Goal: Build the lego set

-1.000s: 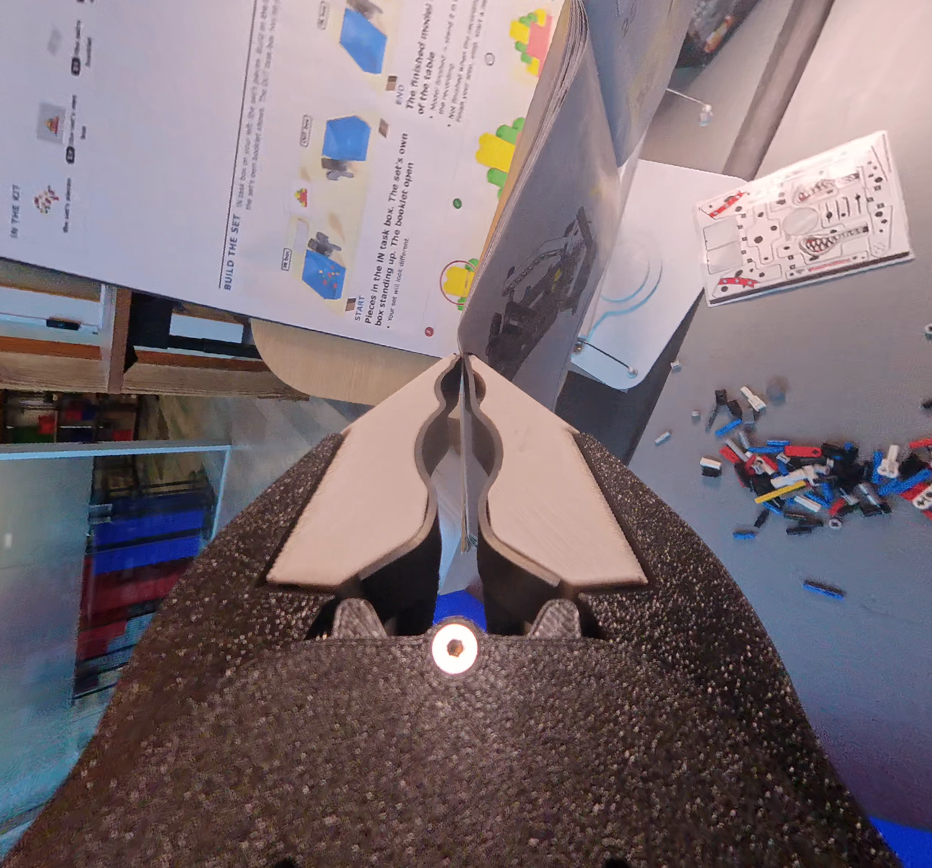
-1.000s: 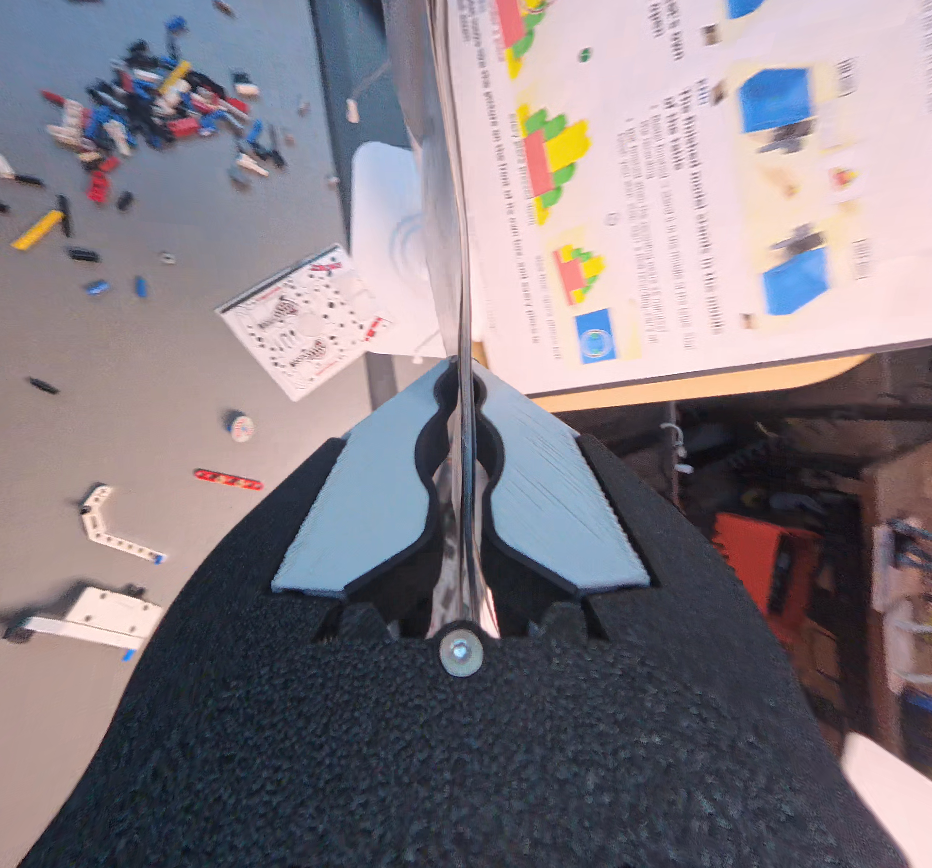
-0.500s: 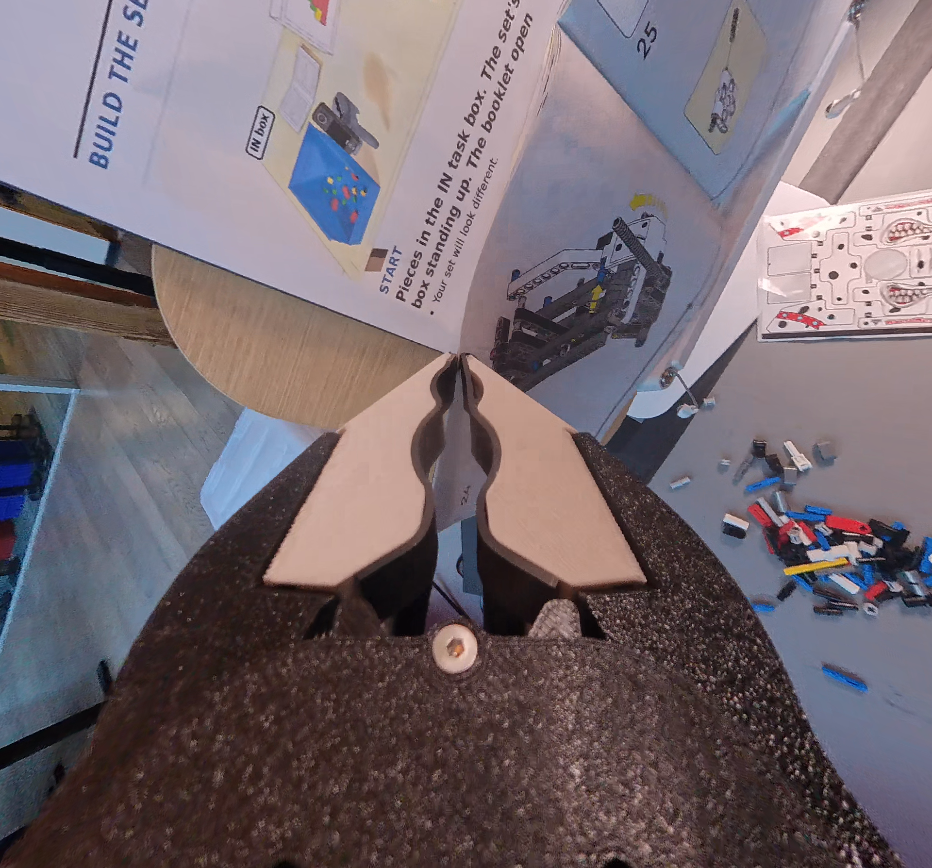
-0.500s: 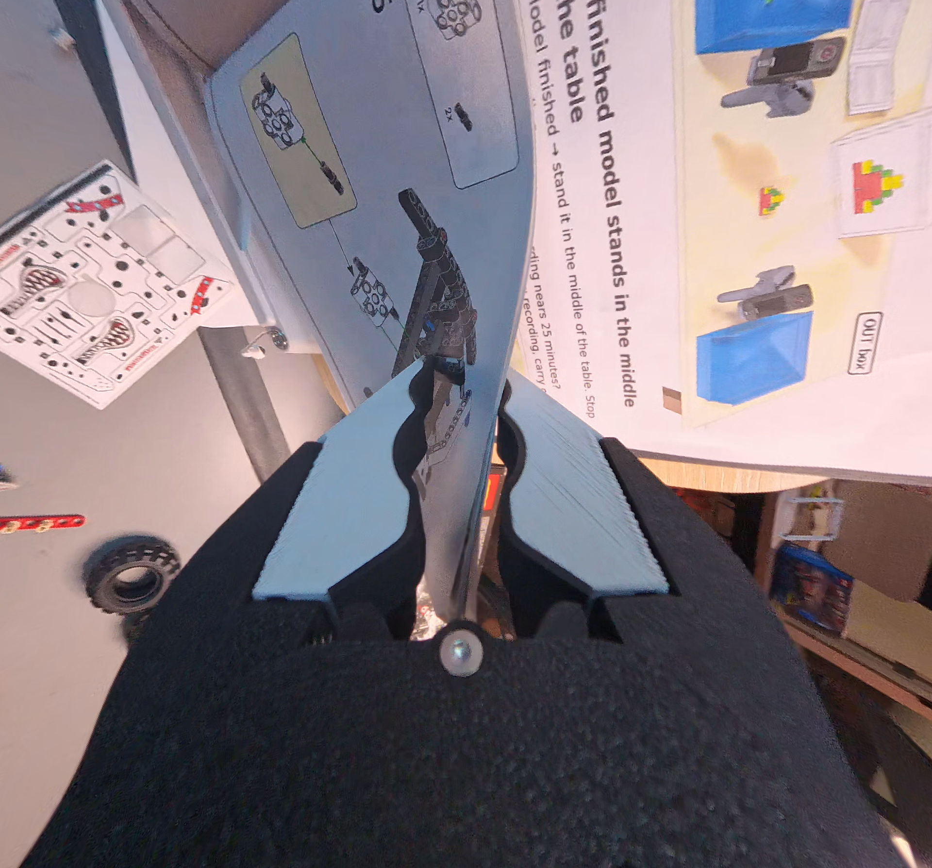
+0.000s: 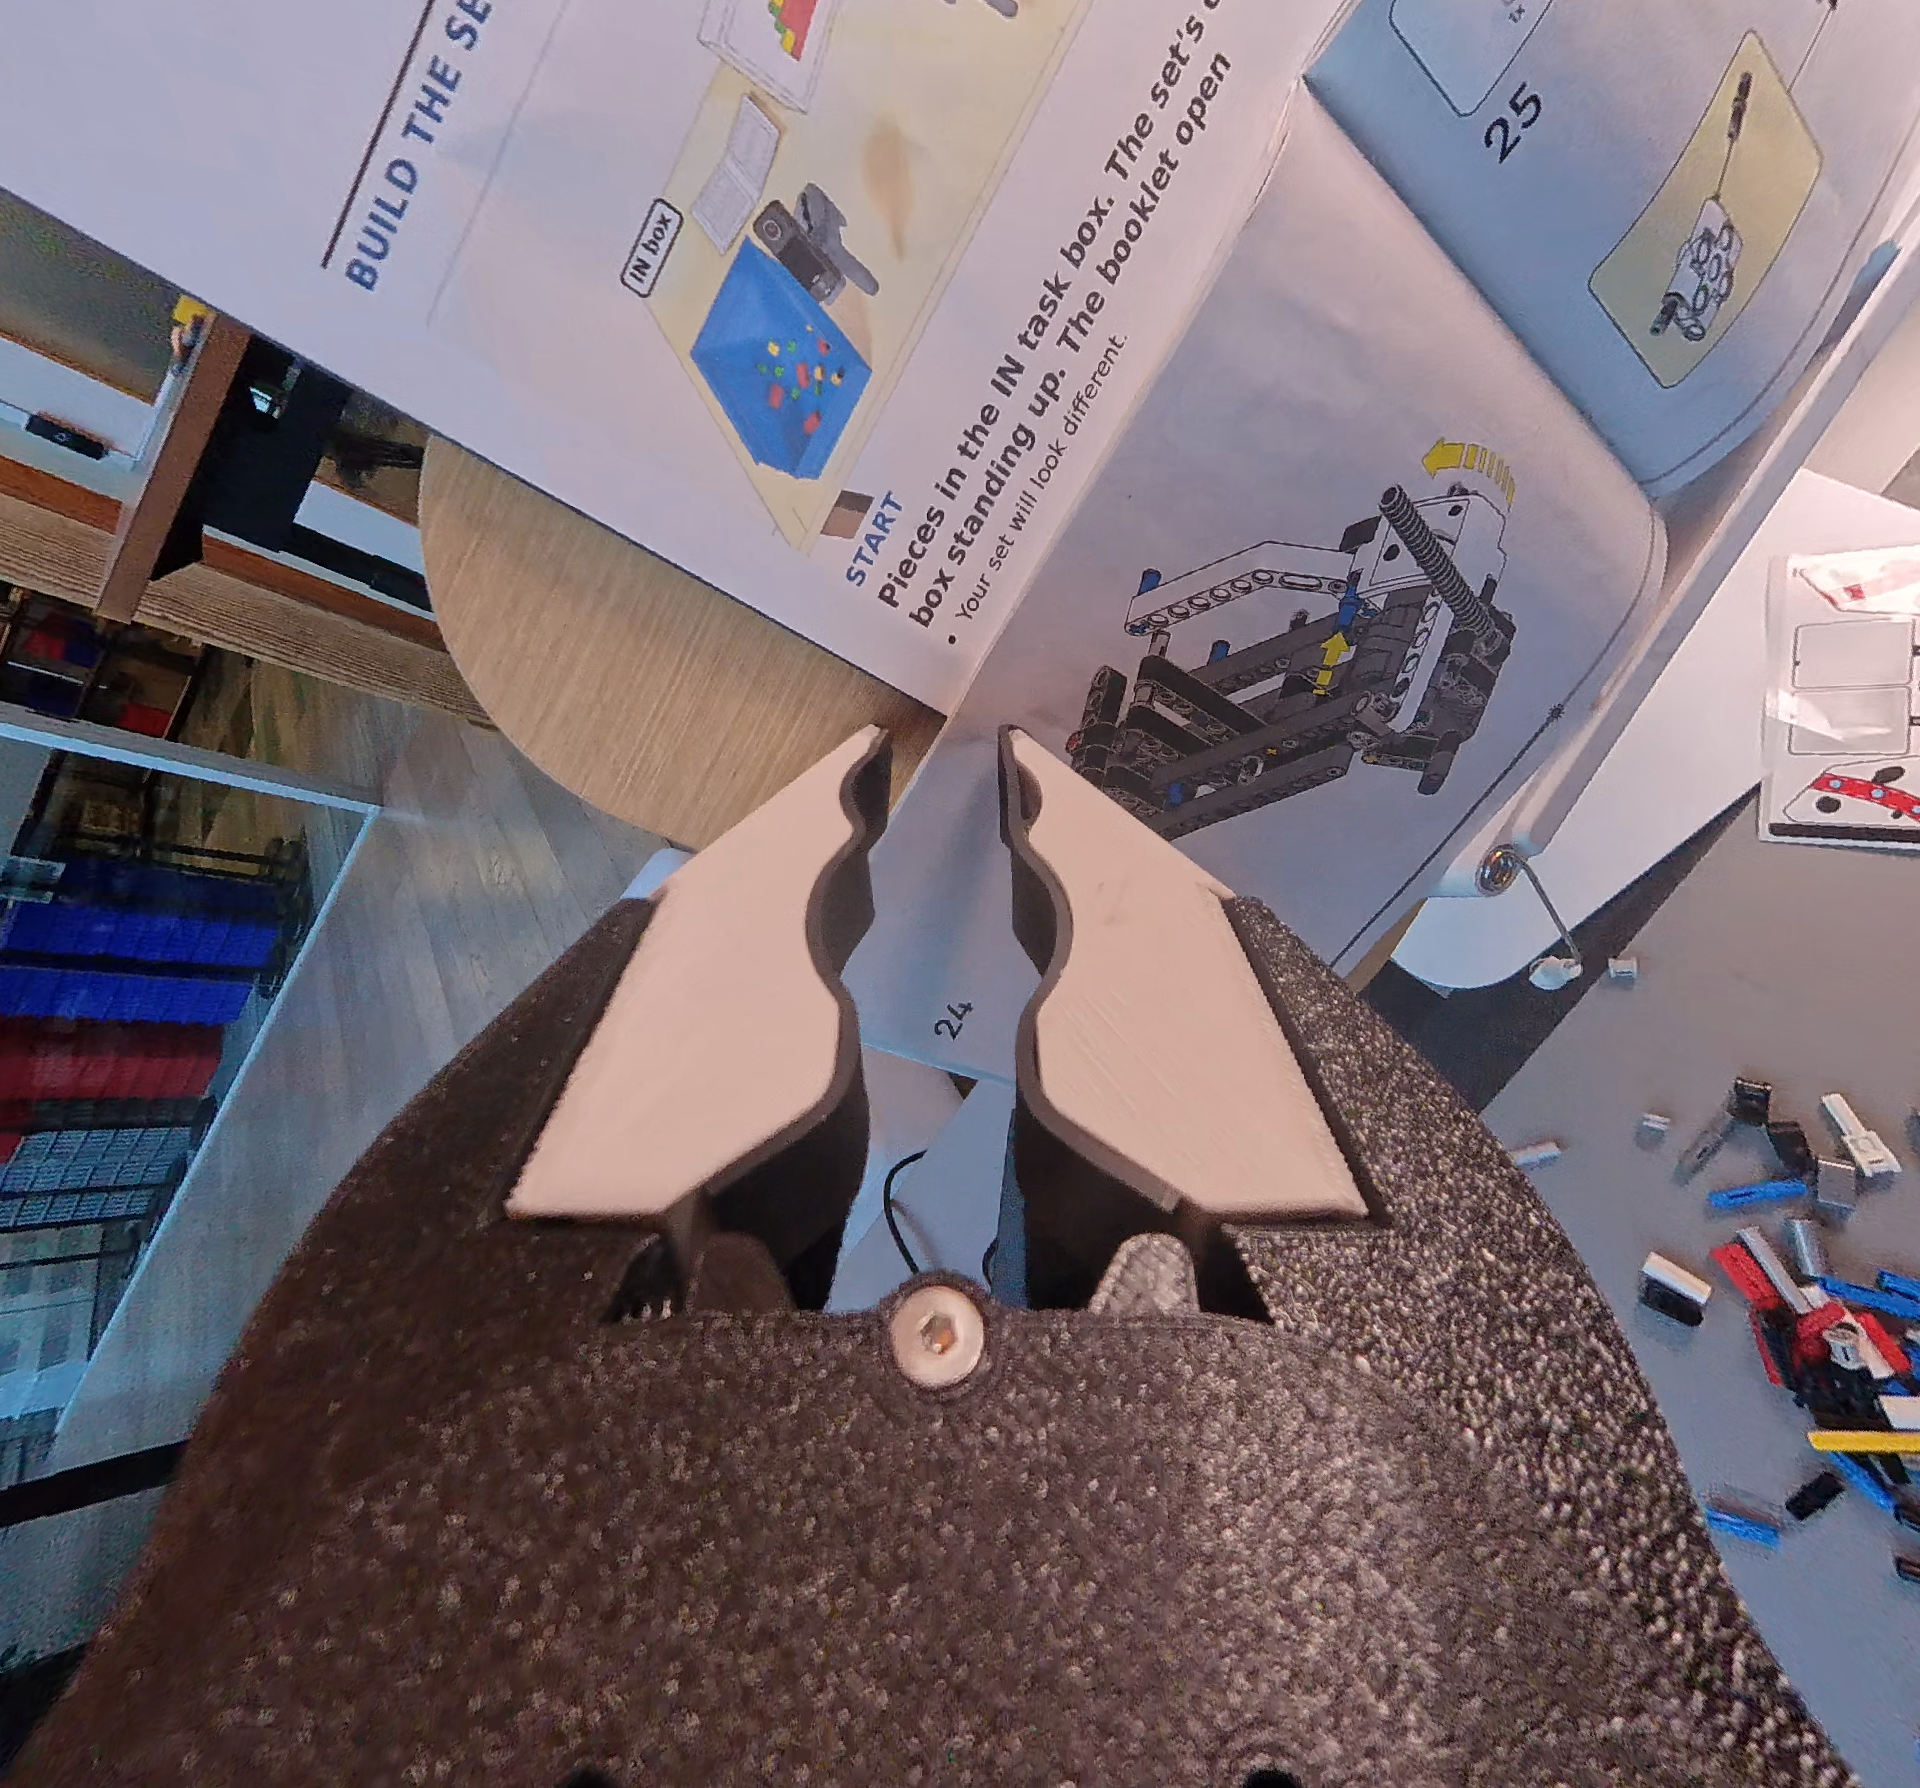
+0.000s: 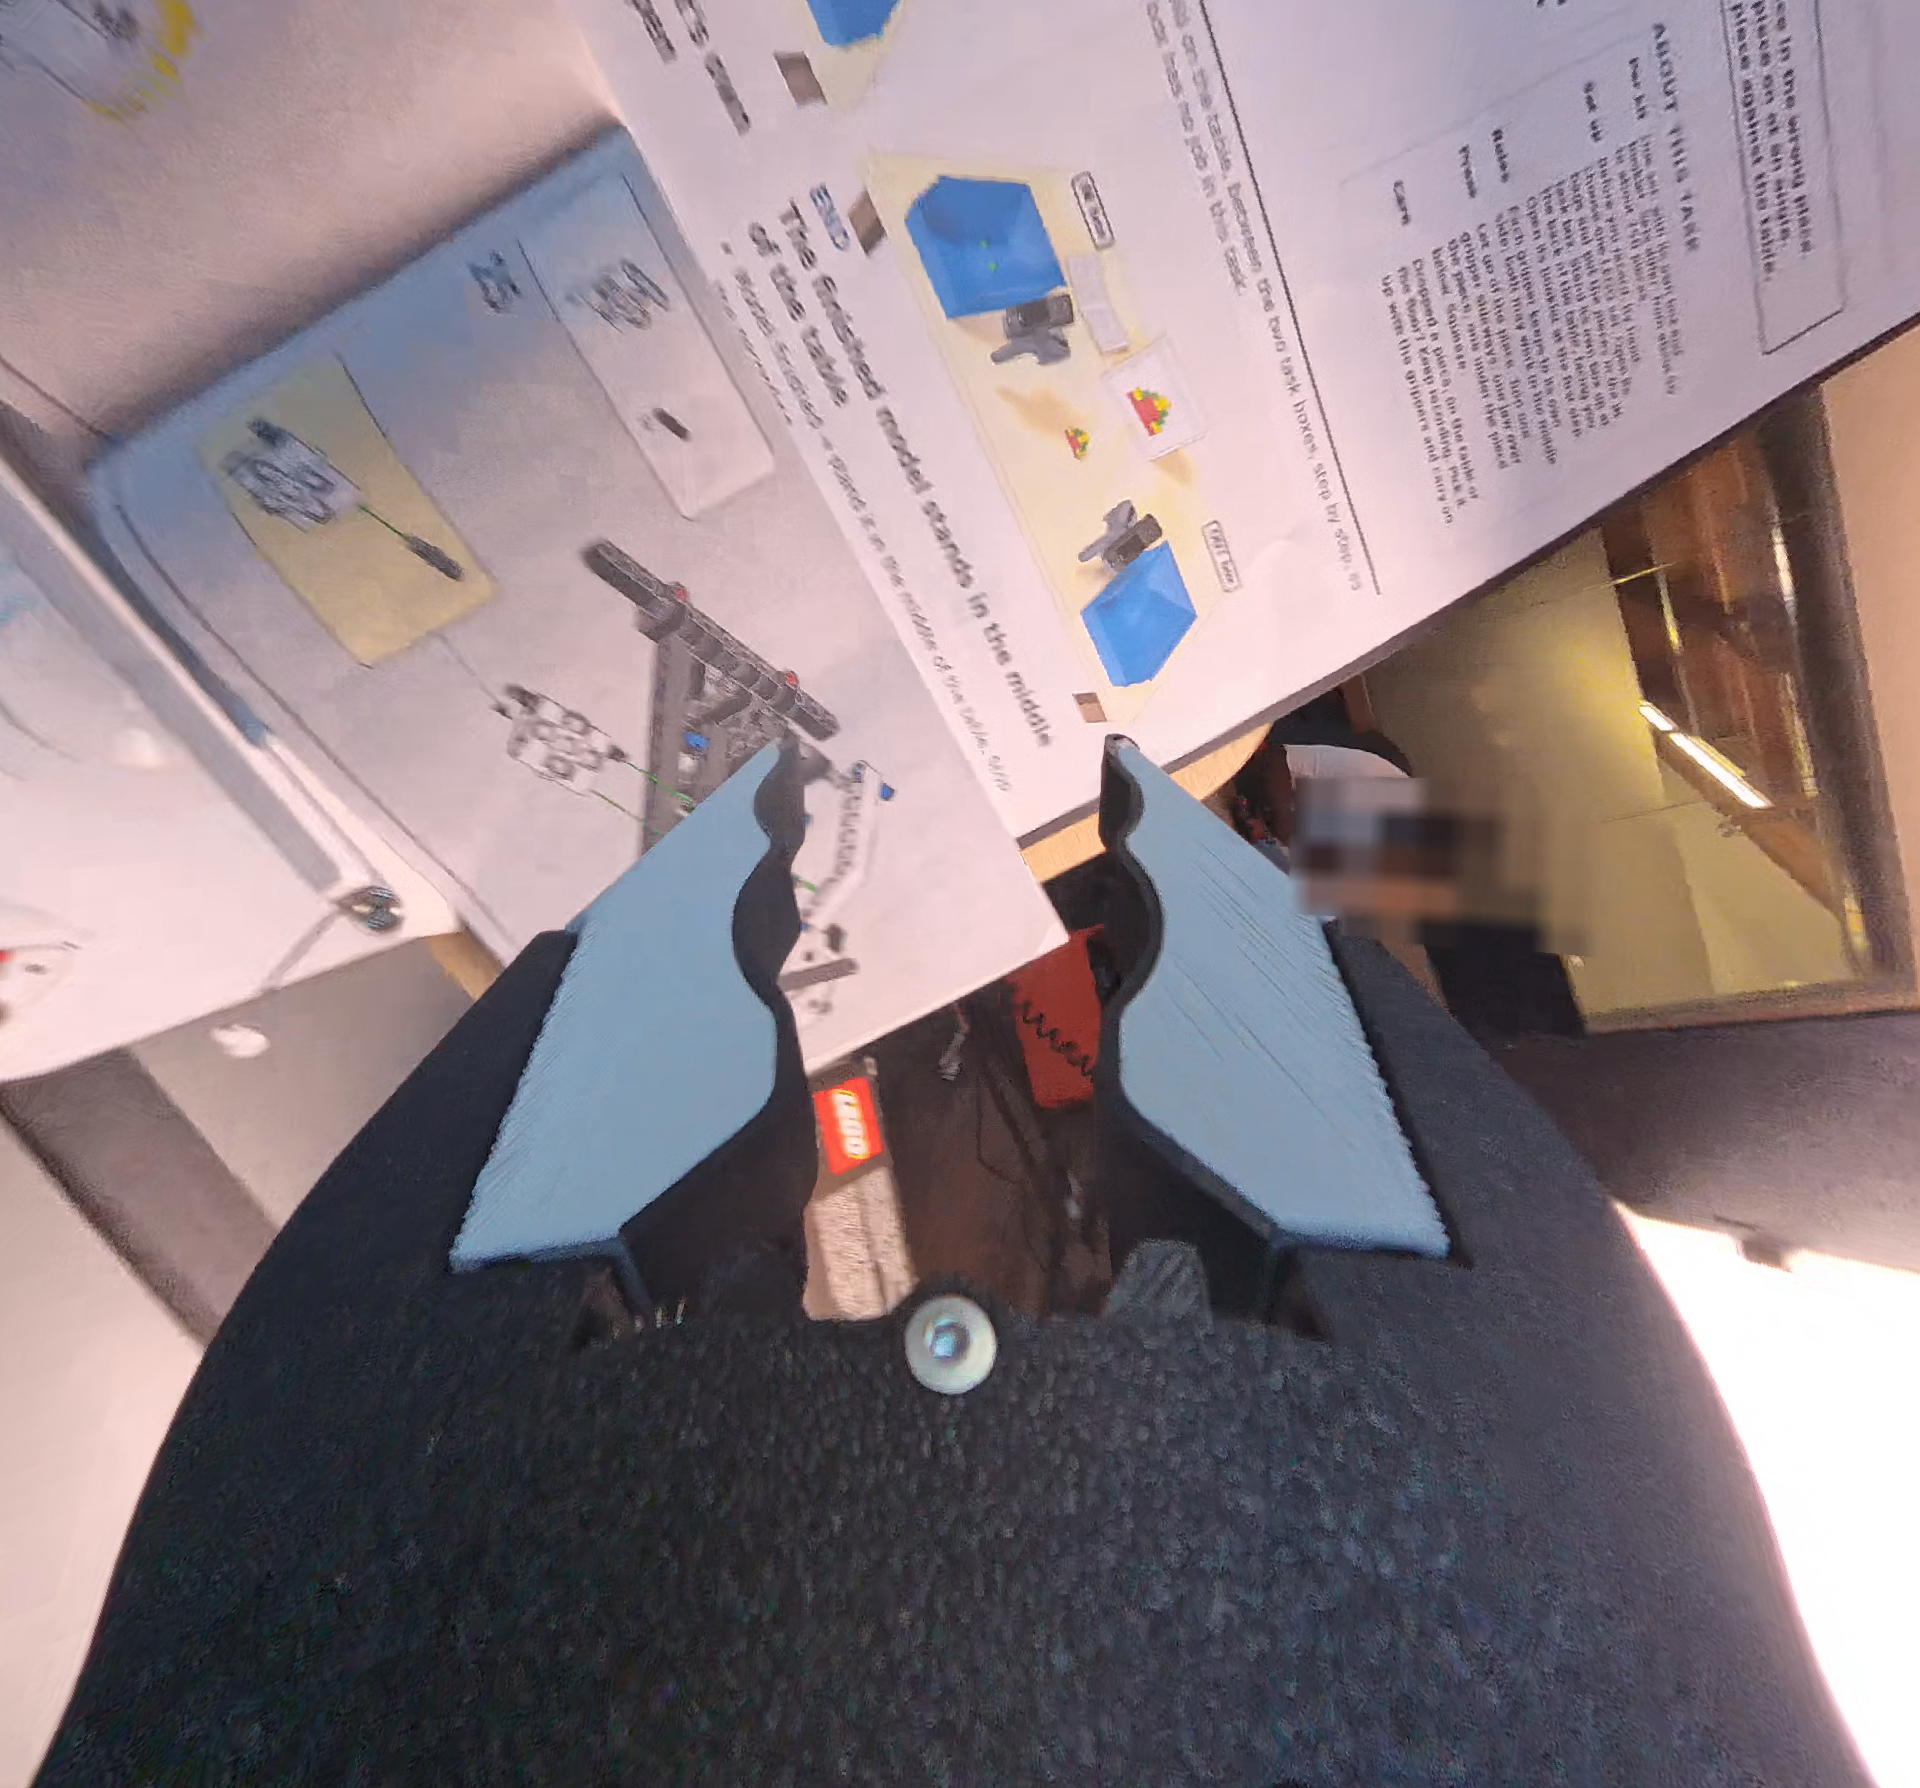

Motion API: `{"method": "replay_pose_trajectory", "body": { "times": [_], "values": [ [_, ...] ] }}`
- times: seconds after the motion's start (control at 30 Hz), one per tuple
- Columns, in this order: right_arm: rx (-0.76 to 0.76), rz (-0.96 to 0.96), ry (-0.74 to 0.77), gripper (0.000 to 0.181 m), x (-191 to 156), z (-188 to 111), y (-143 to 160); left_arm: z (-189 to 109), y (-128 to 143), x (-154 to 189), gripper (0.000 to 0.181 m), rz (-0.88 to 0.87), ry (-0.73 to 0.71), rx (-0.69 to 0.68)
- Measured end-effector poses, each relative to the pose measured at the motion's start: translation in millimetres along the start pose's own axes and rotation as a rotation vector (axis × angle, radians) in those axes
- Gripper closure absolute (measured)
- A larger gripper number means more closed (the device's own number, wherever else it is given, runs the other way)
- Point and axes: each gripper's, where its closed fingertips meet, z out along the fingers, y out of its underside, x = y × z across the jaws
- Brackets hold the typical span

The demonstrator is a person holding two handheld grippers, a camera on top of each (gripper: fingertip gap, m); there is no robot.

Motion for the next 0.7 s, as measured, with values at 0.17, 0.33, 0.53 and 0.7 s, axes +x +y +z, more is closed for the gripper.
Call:
{"method": "replay_pose_trajectory", "body": {
  "times": [0.17, 0.33, 0.53, 0.7],
  "values": [
    [0.102, 0.338, -0.139, 0.135, -71, -9, -16, -18, -15, -10, 0.145, -0.115, -0.051, 0.166],
    [0.094, 0.568, -0.108, 0.133, -106, 14, -2, -52, -22, 0, 0.134, -0.381, -0.068, 0.388],
    [0.134, 0.607, -0.048, 0.13, -113, 26, 2, -33, 20, 48, 0.115, -0.47, -0.122, 0.388],
    [0.159, 0.638, -0.042, 0.128, -104, 15, 6, -5, 38, 75, 0.099, -0.523, -0.129, 0.363]
  ]
}}
